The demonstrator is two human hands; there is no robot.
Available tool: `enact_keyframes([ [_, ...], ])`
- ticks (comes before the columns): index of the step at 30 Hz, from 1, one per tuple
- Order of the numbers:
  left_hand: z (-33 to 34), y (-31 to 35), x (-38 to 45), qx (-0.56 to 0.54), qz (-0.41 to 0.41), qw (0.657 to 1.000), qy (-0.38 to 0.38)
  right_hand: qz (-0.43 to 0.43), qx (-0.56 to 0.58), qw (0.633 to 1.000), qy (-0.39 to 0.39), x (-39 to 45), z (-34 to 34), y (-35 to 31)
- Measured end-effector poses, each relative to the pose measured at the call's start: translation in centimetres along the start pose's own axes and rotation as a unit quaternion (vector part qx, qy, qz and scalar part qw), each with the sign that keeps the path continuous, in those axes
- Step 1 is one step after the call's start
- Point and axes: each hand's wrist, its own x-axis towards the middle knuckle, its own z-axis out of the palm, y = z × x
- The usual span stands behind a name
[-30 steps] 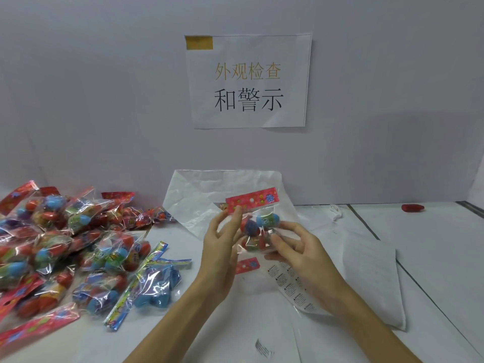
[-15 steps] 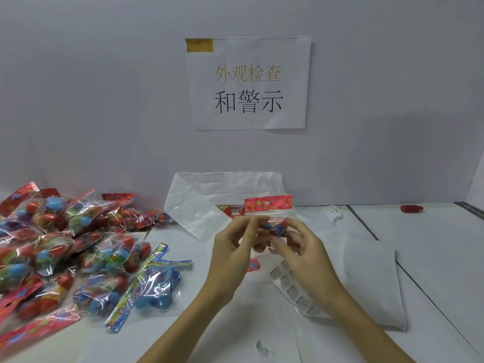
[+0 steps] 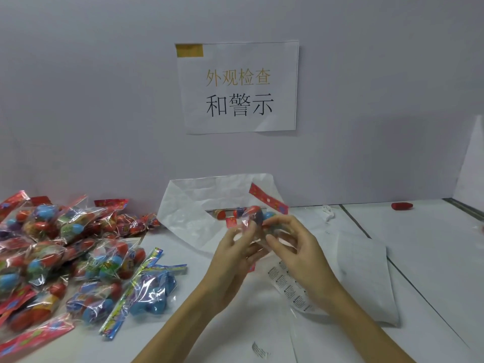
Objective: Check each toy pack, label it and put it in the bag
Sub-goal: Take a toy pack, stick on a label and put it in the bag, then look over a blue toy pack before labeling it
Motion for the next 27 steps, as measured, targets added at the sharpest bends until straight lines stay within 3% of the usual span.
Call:
enact_keyframes([
  [3, 0.1, -0.1, -0.2, 0.013, 0.009, 0.999, 0.053, 0.024, 0.116, 0.993, 0.019, 0.1, 0.0, -0.2],
  [6, 0.2, -0.1, -0.3, 0.133, 0.035, 0.987, 0.083, 0.131, 0.198, 0.971, 0.012, 0.6, -0.9, -0.5],
  [8, 0.1, -0.2, -0.3, 0.184, 0.071, 0.972, 0.128, 0.181, 0.192, 0.964, -0.012, 0.4, -1.3, -0.8],
  [11, -0.2, -0.6, -0.4, 0.276, 0.165, 0.932, 0.165, 0.226, 0.256, 0.939, 0.033, 1.0, -2.9, -1.5],
  [13, -0.6, -0.5, -0.3, 0.307, 0.205, 0.912, 0.177, 0.187, 0.454, 0.868, 0.075, 1.6, -6.1, -2.8],
  [16, -1.4, -0.3, 0.0, 0.354, 0.214, 0.895, 0.169, -0.053, 0.754, 0.650, 0.074, 1.1, -12.7, -4.3],
  [17, -1.5, -0.4, 0.2, 0.371, 0.211, 0.889, 0.165, -0.096, 0.782, 0.613, 0.060, 0.6, -14.1, -4.7],
  [18, -1.5, -0.5, 0.4, 0.379, 0.208, 0.887, 0.165, -0.113, 0.787, 0.605, 0.049, 0.2, -14.8, -4.7],
  [21, -1.6, -0.7, 0.7, 0.383, 0.208, 0.883, 0.174, -0.047, 0.748, 0.661, 0.041, 0.3, -14.2, -3.3],
  [24, -2.4, -0.5, 0.5, 0.425, 0.205, 0.860, 0.193, 0.054, 0.611, 0.789, 0.039, 1.4, -11.2, -3.1],
  [27, -3.0, 1.1, 0.1, 0.499, 0.196, 0.819, 0.204, 0.112, 0.374, 0.920, -0.028, 2.2, -7.2, -3.2],
])
